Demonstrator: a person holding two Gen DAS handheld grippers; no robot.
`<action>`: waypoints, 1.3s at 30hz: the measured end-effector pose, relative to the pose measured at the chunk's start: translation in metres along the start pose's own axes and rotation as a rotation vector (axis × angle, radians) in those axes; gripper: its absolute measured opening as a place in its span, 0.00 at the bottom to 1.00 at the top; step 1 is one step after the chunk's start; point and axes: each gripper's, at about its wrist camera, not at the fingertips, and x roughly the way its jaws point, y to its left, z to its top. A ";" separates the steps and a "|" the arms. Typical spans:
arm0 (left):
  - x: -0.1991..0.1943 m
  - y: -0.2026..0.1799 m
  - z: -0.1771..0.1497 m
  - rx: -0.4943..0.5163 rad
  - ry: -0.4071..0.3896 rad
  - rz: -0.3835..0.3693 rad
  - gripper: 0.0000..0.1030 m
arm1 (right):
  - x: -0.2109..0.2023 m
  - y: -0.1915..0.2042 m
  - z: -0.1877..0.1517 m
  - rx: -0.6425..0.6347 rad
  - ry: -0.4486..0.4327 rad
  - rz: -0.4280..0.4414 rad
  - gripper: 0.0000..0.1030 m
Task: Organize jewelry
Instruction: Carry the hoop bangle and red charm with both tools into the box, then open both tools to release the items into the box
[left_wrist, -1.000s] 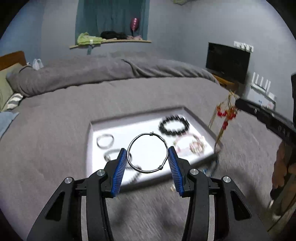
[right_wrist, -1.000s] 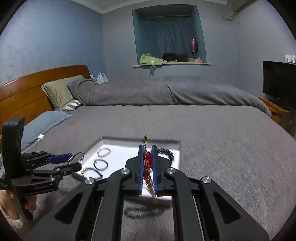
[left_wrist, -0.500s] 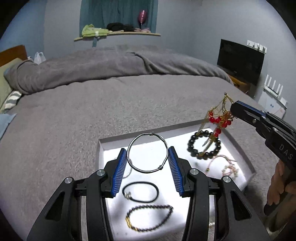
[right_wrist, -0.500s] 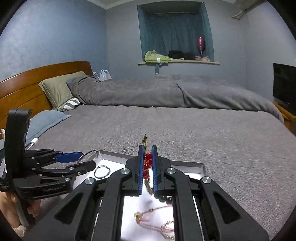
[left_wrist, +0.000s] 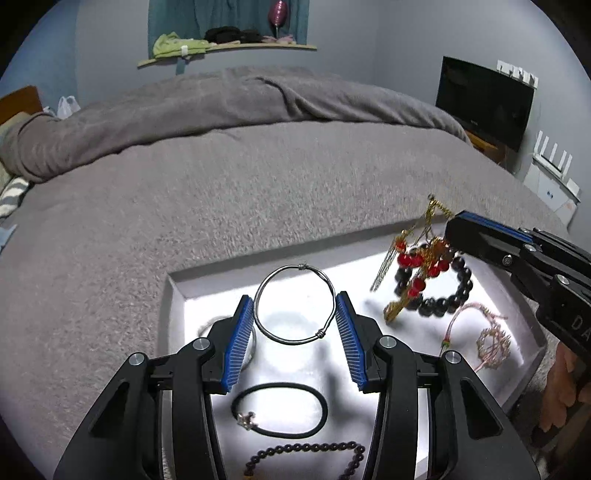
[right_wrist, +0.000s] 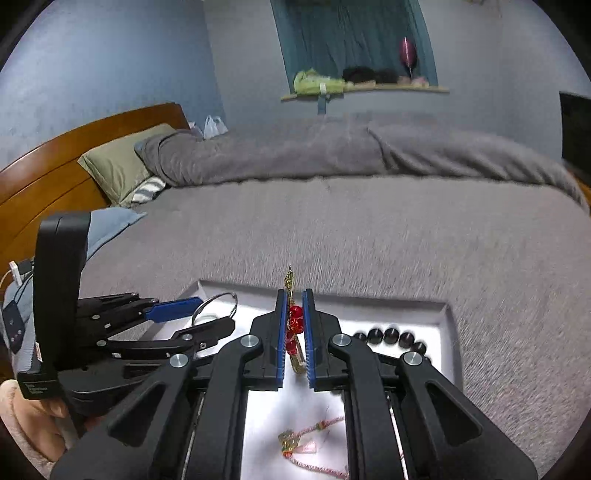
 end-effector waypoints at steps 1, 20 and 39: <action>0.003 0.000 -0.001 0.002 0.009 0.000 0.46 | 0.004 -0.001 -0.002 0.006 0.023 0.003 0.08; 0.020 -0.006 -0.012 0.045 0.079 0.010 0.46 | 0.036 0.007 -0.018 0.012 0.151 -0.022 0.08; 0.024 0.001 -0.010 0.024 0.095 -0.002 0.47 | 0.037 0.004 -0.020 0.021 0.161 -0.022 0.08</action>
